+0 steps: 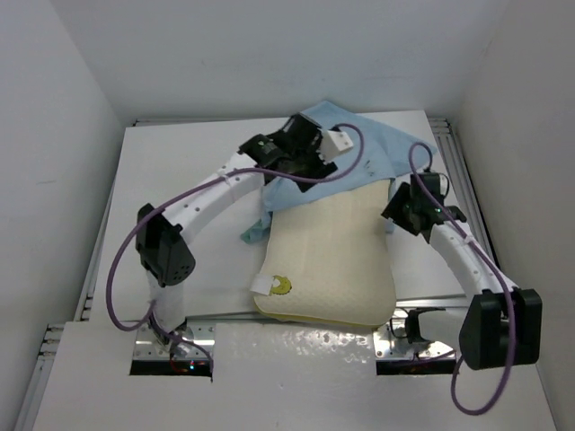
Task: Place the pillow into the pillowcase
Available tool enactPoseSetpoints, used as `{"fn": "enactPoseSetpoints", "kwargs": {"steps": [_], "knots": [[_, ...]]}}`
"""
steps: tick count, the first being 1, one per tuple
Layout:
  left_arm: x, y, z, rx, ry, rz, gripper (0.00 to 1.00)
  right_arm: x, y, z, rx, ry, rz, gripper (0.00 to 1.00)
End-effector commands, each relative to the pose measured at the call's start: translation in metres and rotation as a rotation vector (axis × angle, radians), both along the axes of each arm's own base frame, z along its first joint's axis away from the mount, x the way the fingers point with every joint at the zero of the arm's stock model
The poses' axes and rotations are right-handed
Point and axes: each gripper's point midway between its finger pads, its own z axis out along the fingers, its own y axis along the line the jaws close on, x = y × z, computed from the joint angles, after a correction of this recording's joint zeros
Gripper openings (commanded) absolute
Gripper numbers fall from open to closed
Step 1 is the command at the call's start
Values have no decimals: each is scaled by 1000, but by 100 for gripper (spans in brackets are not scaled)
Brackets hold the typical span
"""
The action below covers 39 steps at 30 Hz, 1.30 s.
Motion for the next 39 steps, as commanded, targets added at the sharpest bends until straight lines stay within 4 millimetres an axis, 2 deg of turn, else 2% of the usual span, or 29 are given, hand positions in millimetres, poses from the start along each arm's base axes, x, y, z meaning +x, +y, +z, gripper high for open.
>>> {"fn": "enactPoseSetpoints", "kwargs": {"steps": [1, 2, 4, 5, 6, 10, 12, 13, 15, 16, 18, 19, 20, 22, 24, 25, 26, 28, 29, 31, 32, 33, 36, 38, 39], "knots": [[3, -63, -8, -32, -71, -49, 59, 13, 8, -8, 222, -87, -23, 60], [5, -78, -24, -57, -34, -54, 59, 13, 7, -11, 216, -88, -23, 71], [20, -107, -22, -166, -33, -13, 59, 14, 3, -19, 220, -92, -32, 80], [25, -114, -22, -194, -43, 4, 59, 14, 1, -21, 226, -97, -32, 83], [35, -126, -15, -245, -84, 16, 59, 14, 2, -24, 230, -98, -27, 86], [58, -150, -40, -241, -198, 50, 59, 11, 6, -39, 260, -101, -20, 85], [73, -155, -38, -248, -274, 95, 59, 12, 7, -40, 270, -116, -23, 84], [76, -160, -55, -231, -269, 98, 59, 7, 8, -47, 277, -104, -29, 84], [84, -165, -56, -244, -288, 112, 59, 9, 11, -47, 295, -127, -17, 84], [86, -167, -71, -227, -284, 122, 59, 6, 12, -51, 302, -119, -17, 84], [90, -170, -75, -223, -308, 140, 58, 5, 16, -53, 319, -126, -7, 84], [91, -169, -85, -197, -314, 142, 57, 1, 16, -58, 324, -115, -9, 84], [92, -171, -88, -188, -327, 143, 55, 3, 20, -57, 339, -129, 10, 84], [93, -168, -101, -137, -353, 164, 50, -3, 23, -66, 355, -106, 18, 83], [93, -167, -111, -104, -370, 163, 38, -4, 30, -70, 380, -101, 44, 82], [94, -165, -113, -93, -375, 176, 32, -6, 31, -76, 386, -84, 44, 79], [94, -164, -115, -89, -374, 177, 18, -4, 32, -76, 394, -91, 50, 76], [91, -166, -112, -96, -368, 166, 7, -8, 37, -85, 421, -59, 57, 64], [88, -166, -111, -95, -358, 158, 0, -8, 38, -87, 428, -55, 61, 47], [76, -175, -92, -140, -336, 100, 0, -5, 42, -86, 449, -63, 79, 26], [68, -175, -78, -162, -328, 75, 0, -1, 43, -81, 453, -85, 91, 7], [57, -186, -74, -195, -287, 8, 0, 0, 45, -77, 453, -94, 107, 0], [31, -200, -47, -257, -177, -111, 0, 10, 45, -55, 415, -159, 156, 0], [16, -203, -21, -283, -139, -166, 0, 15, 41, -30, 354, -229, 182, 0], [3, -209, -14, -310, -100, -226, 0, 16, 39, -22, 310, -260, 206, 0]]}}
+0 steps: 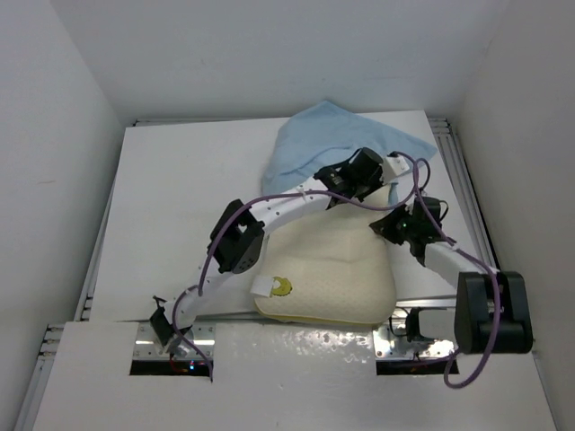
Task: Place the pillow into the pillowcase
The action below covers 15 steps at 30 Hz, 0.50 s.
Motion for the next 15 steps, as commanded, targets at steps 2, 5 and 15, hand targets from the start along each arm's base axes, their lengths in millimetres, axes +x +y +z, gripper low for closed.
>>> {"fn": "enactPoseSetpoints", "kwargs": {"steps": [2, 5, 15], "knots": [[-60, -23, 116, -184, 71, -249, 0, 21, -4, 73, -133, -251, 61, 0], [-79, -17, 127, -180, 110, -304, 0, 25, -11, 100, -184, -343, 48, 0], [-106, 14, 138, -72, 105, -402, 0, 43, 0, 150, -233, -482, 117, 0]]}}
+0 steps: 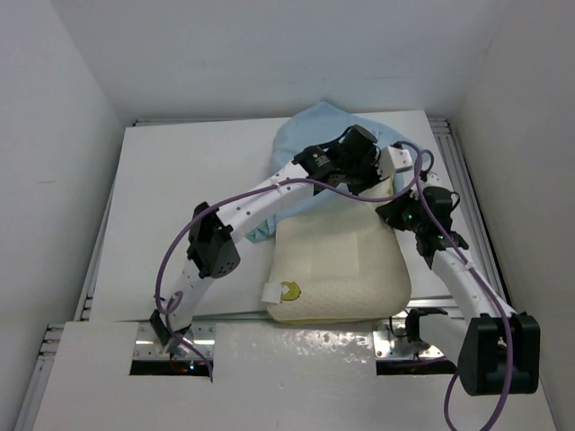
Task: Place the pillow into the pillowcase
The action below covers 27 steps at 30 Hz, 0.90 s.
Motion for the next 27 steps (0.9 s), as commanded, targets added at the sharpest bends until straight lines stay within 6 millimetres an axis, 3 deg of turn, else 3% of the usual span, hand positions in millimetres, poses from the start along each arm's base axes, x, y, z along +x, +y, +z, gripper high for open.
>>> {"fn": "enactPoseSetpoints", "kwargs": {"steps": [1, 2, 4, 5, 7, 8, 11, 13, 15, 16, 18, 19, 22, 27], "knots": [[-16, 4, 43, -59, -54, -24, 0, 33, 12, 81, -43, -259, 61, 0], [11, 7, 48, -78, -131, 83, 0, 32, 20, 84, -58, -272, 82, 0], [37, 10, 52, -108, -181, 206, 0, 25, 30, 91, -75, -300, 112, 0], [54, 13, 64, -141, -227, 273, 0, 20, 41, 91, -98, -309, 149, 0], [68, 11, 64, -163, -239, 321, 0, 10, 50, 88, -119, -305, 185, 0], [74, 9, 76, -200, -264, 338, 0, 6, 55, 86, -120, -303, 205, 0], [78, 1, 82, -240, -269, 339, 0, -3, 58, 73, -117, -282, 220, 0], [72, -5, 87, -254, -259, 299, 0, -5, 55, 66, -123, -276, 206, 0], [49, -10, 78, -224, -189, 180, 0, -2, 47, 69, -159, -296, 172, 0], [28, -11, 65, -191, -122, 94, 0, 0, 46, 72, -171, -315, 171, 0], [11, -7, 49, -141, -93, 7, 0, 6, 46, 82, -191, -342, 172, 0], [0, -3, 26, -93, -47, -35, 0, 10, 45, 81, -211, -337, 177, 0], [-16, 7, 6, -30, -6, -102, 0, 22, 44, 88, -236, -342, 171, 0], [-42, 16, -1, 5, 43, -217, 0, 41, 39, 102, -214, -377, 139, 0]]}}
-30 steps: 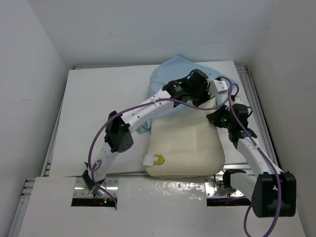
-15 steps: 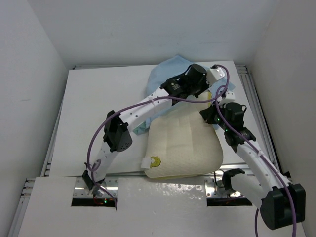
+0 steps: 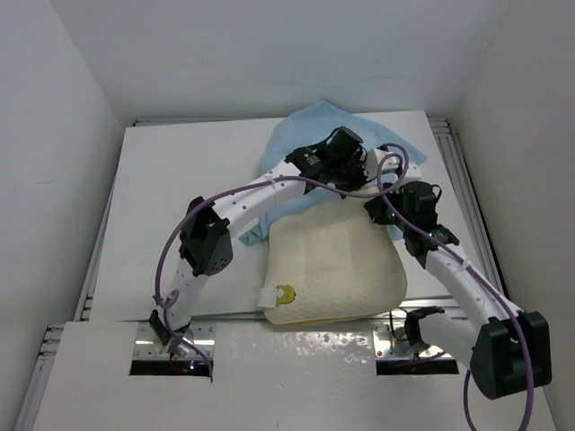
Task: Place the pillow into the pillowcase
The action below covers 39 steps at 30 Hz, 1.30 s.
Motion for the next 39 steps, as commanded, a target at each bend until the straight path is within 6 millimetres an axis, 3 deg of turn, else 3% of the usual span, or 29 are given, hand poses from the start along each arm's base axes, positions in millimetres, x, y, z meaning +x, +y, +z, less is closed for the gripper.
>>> {"fn": "enactPoseSetpoints", "kwargs": {"steps": [1, 4, 9, 14, 16, 17, 18, 19, 20, 21, 23, 24, 26, 28, 29, 30, 31, 32, 34, 35, 36, 38, 39], "knots": [[-64, 0, 23, 5, 46, -256, 0, 42, -2, 81, 62, -258, -14, 0], [-74, 7, 36, 0, 37, -311, 0, 53, -13, 81, 124, -263, -40, 0], [-73, 9, 49, -67, 88, -320, 0, 65, -17, 62, 201, -238, -70, 0], [-76, 14, 30, -48, 142, -282, 0, 76, -19, 60, 338, -246, -119, 0], [-59, 15, 25, -46, 112, -195, 0, 78, -12, 63, 387, -268, -94, 0], [-49, 15, 25, -49, 91, -142, 5, 78, -9, 63, 405, -262, -84, 1], [-27, 18, 27, -53, 34, -47, 32, 78, -5, 56, 420, -229, -65, 11], [-15, 23, 27, -64, 39, 22, 46, 77, -4, 46, 410, -172, -66, 46], [-2, 28, 33, -66, 12, 80, 65, 76, -6, 37, 355, -141, -57, 61], [4, 33, 38, -69, 7, 114, 74, 75, -11, 26, 309, -96, -79, 69], [23, 54, 58, -98, 0, 205, 86, 64, -25, 4, 201, 34, -107, 78], [36, 75, 74, -129, 2, 273, 90, 57, -34, -2, 156, 104, -149, 81], [47, 105, 83, -137, 27, 352, 93, 48, -50, -8, 101, 170, -196, 85], [64, 156, 93, -146, 41, 473, 93, 32, -60, -14, 75, 256, -224, 87], [66, 174, 89, -125, 46, 515, 93, 27, -65, -15, 66, 270, -226, 87], [59, 196, 61, -58, 100, 550, 92, 22, -64, -15, 62, 280, -217, 89], [55, 224, 66, -50, 89, 582, 90, 14, -62, -19, 66, 303, -204, 89], [39, 241, 30, 29, 149, 593, 80, 8, -56, -13, 84, 290, -181, 90], [16, 265, 21, 86, 138, 583, 62, -6, -54, -18, 97, 333, -185, 92], [-5, 277, -16, 156, 198, 581, 53, -10, -56, -17, 101, 338, -205, 92], [-16, 283, -18, 165, 187, 568, 53, -18, -56, -24, 100, 367, -215, 94], [-39, 298, -58, 232, 236, 560, 61, -25, -55, -28, 114, 385, -220, 95], [-44, 302, -64, 244, 231, 560, 64, -28, -53, -31, 125, 394, -218, 95]]}}
